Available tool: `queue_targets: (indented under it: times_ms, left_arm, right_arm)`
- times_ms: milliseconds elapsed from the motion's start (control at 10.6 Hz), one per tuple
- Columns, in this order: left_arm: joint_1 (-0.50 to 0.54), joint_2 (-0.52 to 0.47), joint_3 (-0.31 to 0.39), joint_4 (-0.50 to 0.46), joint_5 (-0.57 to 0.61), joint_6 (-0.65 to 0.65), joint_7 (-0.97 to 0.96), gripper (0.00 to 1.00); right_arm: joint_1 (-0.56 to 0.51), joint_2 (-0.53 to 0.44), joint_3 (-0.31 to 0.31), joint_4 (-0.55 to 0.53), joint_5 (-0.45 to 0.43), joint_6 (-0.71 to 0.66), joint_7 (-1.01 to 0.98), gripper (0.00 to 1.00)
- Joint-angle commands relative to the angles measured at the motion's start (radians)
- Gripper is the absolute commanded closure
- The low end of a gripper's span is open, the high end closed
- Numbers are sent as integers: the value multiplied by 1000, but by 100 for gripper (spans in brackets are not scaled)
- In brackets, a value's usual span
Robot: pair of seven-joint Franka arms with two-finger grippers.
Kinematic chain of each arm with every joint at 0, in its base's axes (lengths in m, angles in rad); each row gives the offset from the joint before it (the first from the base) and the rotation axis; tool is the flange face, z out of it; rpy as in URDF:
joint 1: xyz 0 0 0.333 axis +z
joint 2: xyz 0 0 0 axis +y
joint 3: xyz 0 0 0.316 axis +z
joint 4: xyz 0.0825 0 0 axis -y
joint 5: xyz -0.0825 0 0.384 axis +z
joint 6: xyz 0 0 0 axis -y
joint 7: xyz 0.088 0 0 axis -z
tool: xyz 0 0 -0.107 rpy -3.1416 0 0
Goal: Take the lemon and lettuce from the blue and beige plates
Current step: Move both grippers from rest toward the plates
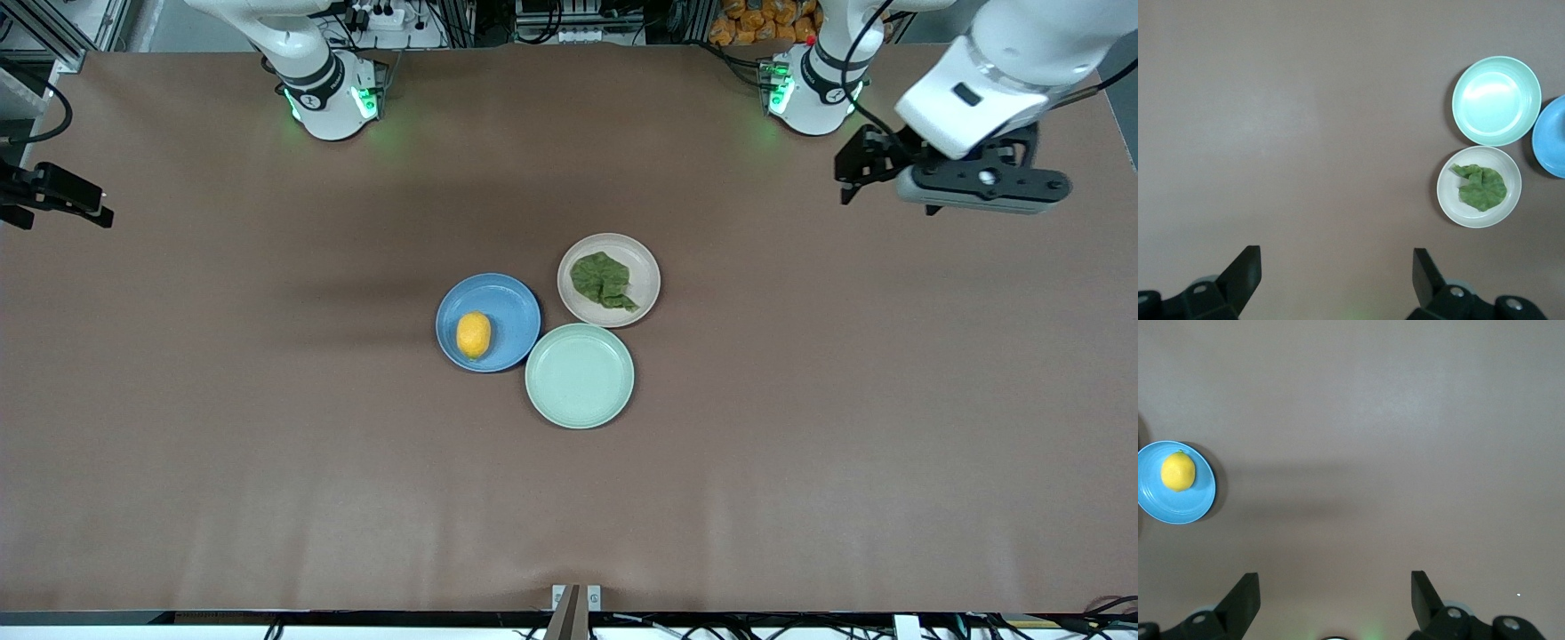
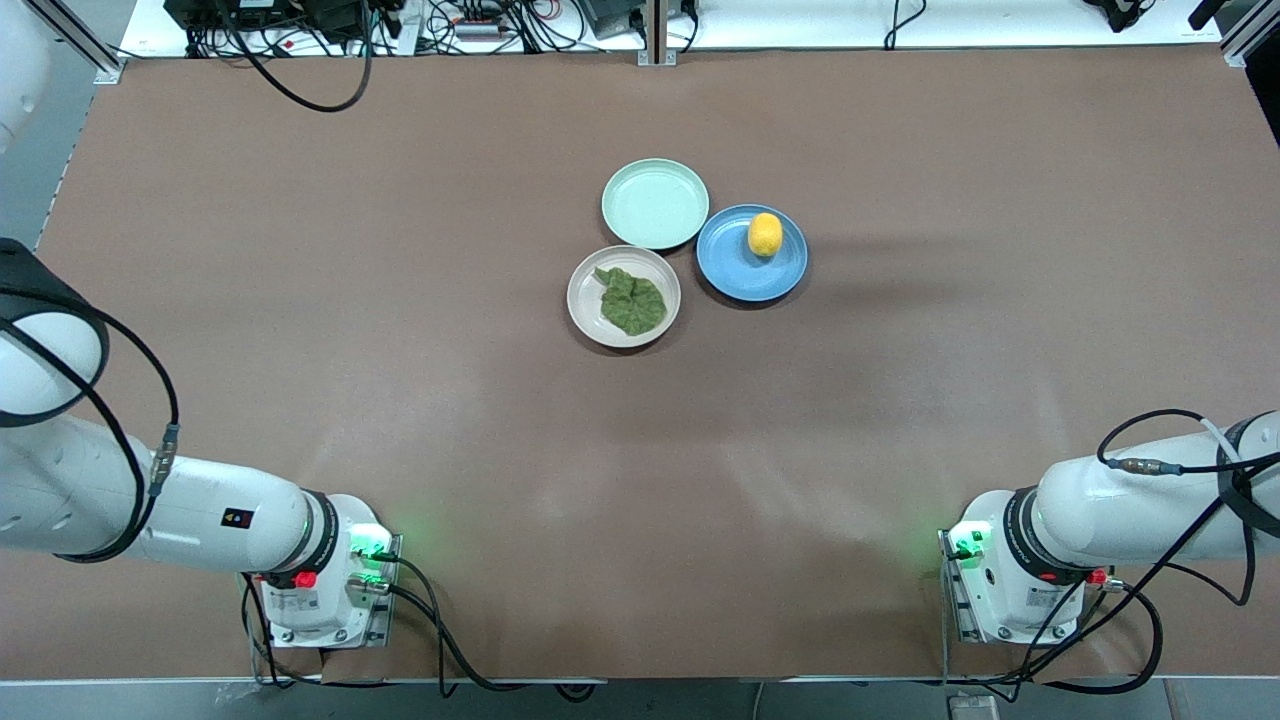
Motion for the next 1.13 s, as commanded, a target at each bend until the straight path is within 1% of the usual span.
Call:
queue_targets:
  times_ms: [0, 189, 378, 472, 661, 850, 1039]
  left_arm:
    - [-6, 24, -44, 3, -19, -14, 6, 0]
    - [-8, 48, -87, 3, -19, -14, 6, 0]
    - [-16, 80, -118, 5, -21, -14, 4, 0]
    - [-26, 105, -124, 5, -21, -14, 4, 0]
    - [-40, 157, -126, 11, -21, -12, 4, 0]
    - [-43, 183, -126, 12, -21, -12, 6, 0]
    - [-45, 270, -126, 6, -48, 5, -8, 0]
  right_arm:
    - [3, 8, 3, 16, -1, -18, -2, 0]
    - [11, 8, 3, 13, 14, -18, -2, 0]
    - [45, 16, 3, 13, 14, -10, -2, 0]
    - [63, 23, 3, 13, 20, -7, -1, 0]
    - [66, 54, 3, 9, 90, -7, 9, 0]
    - [97, 91, 3, 9, 102, 17, 10, 0]
    - [111, 120, 3, 7, 141, 27, 16, 0]
